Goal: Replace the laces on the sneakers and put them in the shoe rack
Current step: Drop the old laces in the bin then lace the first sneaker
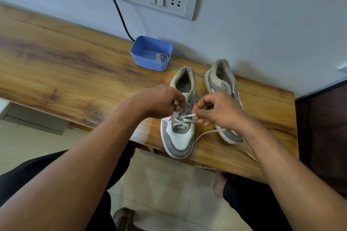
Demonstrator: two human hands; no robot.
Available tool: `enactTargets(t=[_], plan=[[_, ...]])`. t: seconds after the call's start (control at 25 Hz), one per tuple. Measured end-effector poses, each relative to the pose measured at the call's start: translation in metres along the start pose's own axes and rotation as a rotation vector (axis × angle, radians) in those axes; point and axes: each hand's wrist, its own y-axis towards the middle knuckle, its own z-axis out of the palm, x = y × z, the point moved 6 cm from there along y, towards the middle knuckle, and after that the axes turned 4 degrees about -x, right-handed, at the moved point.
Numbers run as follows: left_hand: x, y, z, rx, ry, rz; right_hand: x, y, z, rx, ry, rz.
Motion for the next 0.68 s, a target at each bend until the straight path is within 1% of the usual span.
enactTargets(t=[0.08,0.12,0.16,0.2,0.24,0.28,0.32,0.4,0.48,0.68], plan=[[-0.006,-0.004,-0.007,-0.032,-0.047,0.007,0.003,-0.002,0.005,0.007,-0.004,-0.018],[-0.008,-0.007,-0.012,-0.093,-0.095,-0.005,0.006,-0.001,0.008,0.001,-0.020,-0.047],[-0.009,-0.010,-0.018,-0.186,-0.154,-0.044,0.009,0.000,0.009,-0.001,-0.052,-0.083],[-0.006,-0.015,-0.022,-0.282,-0.211,-0.113,0.011,0.001,0.010,0.003,-0.091,-0.118],[0.001,-0.020,-0.021,-0.338,-0.273,-0.209,0.012,0.001,0.009,0.008,-0.123,-0.145],[0.008,-0.025,-0.014,-0.330,-0.335,-0.324,0.013,0.001,0.009,0.012,-0.153,-0.164],[0.013,-0.032,-0.004,-0.267,-0.387,-0.433,0.014,0.000,0.010,0.012,-0.185,-0.180],[0.016,-0.043,0.017,-0.146,-0.458,-0.569,0.016,-0.002,0.017,0.017,-0.237,-0.209],[0.014,-0.046,0.026,-0.144,-0.507,-0.608,0.017,-0.003,0.023,0.013,-0.263,-0.221],[0.009,-0.046,0.037,-0.240,-0.674,-0.656,0.020,0.001,0.030,0.006,-0.371,-0.215]])
